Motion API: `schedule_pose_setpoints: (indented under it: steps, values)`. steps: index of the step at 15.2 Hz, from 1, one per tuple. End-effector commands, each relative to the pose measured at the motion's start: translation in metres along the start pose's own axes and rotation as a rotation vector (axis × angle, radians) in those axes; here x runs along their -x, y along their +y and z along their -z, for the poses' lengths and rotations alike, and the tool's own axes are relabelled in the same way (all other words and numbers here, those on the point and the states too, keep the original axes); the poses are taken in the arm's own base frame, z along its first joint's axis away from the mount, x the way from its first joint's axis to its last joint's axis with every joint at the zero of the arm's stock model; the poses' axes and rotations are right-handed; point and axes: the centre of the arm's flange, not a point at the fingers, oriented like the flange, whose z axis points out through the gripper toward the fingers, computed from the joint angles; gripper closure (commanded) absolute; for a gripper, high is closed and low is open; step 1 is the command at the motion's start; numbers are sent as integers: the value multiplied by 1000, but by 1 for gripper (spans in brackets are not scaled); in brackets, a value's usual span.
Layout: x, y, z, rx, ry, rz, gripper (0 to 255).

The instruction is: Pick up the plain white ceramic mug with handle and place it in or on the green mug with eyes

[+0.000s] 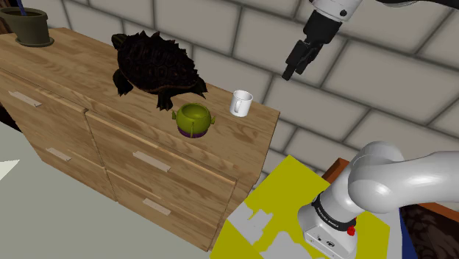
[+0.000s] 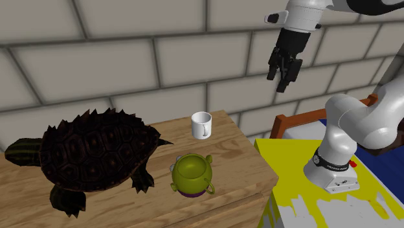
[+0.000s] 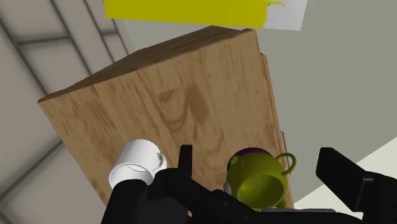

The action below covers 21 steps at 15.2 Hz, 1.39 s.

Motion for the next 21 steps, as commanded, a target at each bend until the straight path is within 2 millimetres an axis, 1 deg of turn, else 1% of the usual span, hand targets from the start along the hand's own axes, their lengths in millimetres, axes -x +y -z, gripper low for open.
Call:
schedule_pose_setpoints:
  steps: [1, 11, 21]
  values:
    - [0, 0, 0, 0, 0, 0, 0]
    - [-78, 68, -86, 6, -34, -55, 0]
    - [-149, 140, -175, 11, -68, -110, 0]
